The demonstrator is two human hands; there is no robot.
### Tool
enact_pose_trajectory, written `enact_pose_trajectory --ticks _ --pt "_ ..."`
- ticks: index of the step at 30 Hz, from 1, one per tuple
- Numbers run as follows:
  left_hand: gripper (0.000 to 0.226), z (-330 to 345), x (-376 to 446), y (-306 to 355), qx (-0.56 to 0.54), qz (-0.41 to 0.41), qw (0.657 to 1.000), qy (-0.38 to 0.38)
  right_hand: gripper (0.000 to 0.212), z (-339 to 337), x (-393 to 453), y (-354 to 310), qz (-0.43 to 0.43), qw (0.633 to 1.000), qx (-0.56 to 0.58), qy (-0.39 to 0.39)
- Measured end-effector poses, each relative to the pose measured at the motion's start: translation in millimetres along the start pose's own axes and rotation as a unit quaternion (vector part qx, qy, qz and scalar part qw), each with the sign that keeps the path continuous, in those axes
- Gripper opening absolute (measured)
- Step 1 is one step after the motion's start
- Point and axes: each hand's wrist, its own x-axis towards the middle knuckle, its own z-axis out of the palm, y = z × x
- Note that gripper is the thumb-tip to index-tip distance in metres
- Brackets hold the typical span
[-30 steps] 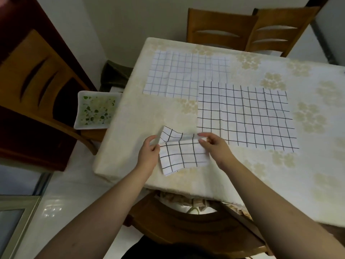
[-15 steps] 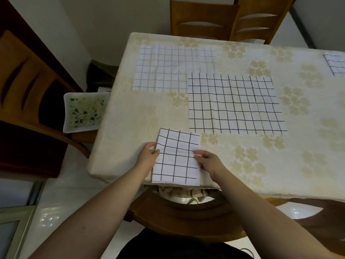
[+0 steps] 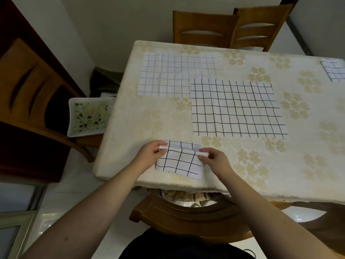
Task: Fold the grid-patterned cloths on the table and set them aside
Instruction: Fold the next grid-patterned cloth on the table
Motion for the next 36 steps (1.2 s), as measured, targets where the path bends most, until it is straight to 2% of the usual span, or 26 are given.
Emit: enact_pose_trajectory --ticks 2,5,9,11,12,14,16,20,22,25,27,30,33,36 --pt "0.025 -6.2 0.7 5.0 0.112 0.028 0.993 0.016 0.013 -2.6 0.1 -7.0 -0.045 0.996 -0.071 0.007" --pt "0.024 -11.0 0.2 18.2 0.273 0.068 0.958 0.061 0.013 -5.5 -0.7 -16.2 -0.076 0.99 -0.116 0.021" --pt "0.012 -14.9 5.9 19.9 0.295 0.115 0.945 0.077 0.012 -8.7 3.4 -18.5 -0.127 0.978 -0.163 0.033" --pt "0.006 -15.8 9.6 14.5 0.264 0.125 0.955 0.058 0.017 -11.5 5.1 -16.7 -0.124 0.981 -0.146 0.036" --pt "0.009 -15.8 10.4 12.3 0.231 0.104 0.966 0.049 0.02 -12.9 5.0 -16.0 -0.105 0.987 -0.12 0.03" --pt "0.02 -14.7 12.0 4.3 0.13 0.03 0.991 0.03 0.028 -14.3 4.3 -13.8 -0.052 0.997 -0.057 0.008" --pt "0.026 -8.9 13.6 -2.1 0.017 -0.039 0.999 0.008 0.032 -14.0 2.8 -11.0 -0.01 1.0 0.011 0.001" --pt "0.009 10.1 15.0 -12.8 -0.118 -0.143 0.982 0.033 0.022 -4.9 3.1 1.3 0.096 0.98 0.175 0.007" --pt "0.02 19.1 18.7 -23.1 -0.161 -0.191 0.967 0.046 0.018 0.8 2.8 8.8 0.147 0.966 0.21 -0.004" --pt "0.048 28.1 25.4 -43.5 -0.196 -0.246 0.948 0.055 0.021 6.6 1.1 16.1 0.184 0.956 0.227 -0.038" --pt "0.047 33.0 26.8 -51.0 -0.21 -0.262 0.94 0.068 0.021 10.1 -0.9 17.4 0.188 0.955 0.219 -0.07" --pt "0.035 36.6 15.0 -27.8 -0.234 -0.256 0.936 0.065 0.019 11.3 -1.6 15.5 0.194 0.951 0.223 -0.088" --pt "0.025 36.3 5.6 -9.0 -0.25 -0.231 0.938 0.06 0.019 9.9 0.5 13.9 0.19 0.958 0.209 -0.057" --pt "0.023 34.0 -5.3 4.9 -0.211 -0.2 0.957 0.021 0.016 4.2 -1.8 9.7 0.168 0.966 0.194 -0.026"
